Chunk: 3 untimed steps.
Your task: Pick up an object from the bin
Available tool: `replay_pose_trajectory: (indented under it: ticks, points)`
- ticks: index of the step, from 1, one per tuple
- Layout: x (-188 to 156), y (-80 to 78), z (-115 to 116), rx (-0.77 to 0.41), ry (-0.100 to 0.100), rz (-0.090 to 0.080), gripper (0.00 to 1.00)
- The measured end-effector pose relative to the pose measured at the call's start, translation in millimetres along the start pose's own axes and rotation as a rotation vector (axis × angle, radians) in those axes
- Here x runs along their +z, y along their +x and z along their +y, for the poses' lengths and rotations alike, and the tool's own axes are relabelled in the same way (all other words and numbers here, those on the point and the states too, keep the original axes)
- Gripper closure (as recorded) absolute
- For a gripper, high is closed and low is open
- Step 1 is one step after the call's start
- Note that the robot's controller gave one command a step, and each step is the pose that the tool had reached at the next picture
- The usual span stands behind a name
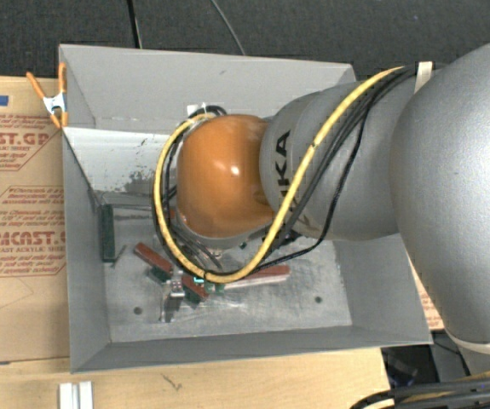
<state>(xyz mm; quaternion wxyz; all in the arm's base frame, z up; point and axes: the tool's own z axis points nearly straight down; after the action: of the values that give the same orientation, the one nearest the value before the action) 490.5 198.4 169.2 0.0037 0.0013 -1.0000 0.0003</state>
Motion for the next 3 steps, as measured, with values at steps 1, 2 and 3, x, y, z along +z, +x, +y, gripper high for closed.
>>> replay_pose_trajectory:
  ticks: [1,2,3]
  points:
    - [-4,-2.2,-1,0.002,-0.002,-0.007,0.00]
    - [90,-35.6,-35,-0.041,-0.002,-0.008,1.00]
    - [91,-35.6,-36,-0.041,-0.002,-0.008,0.00]
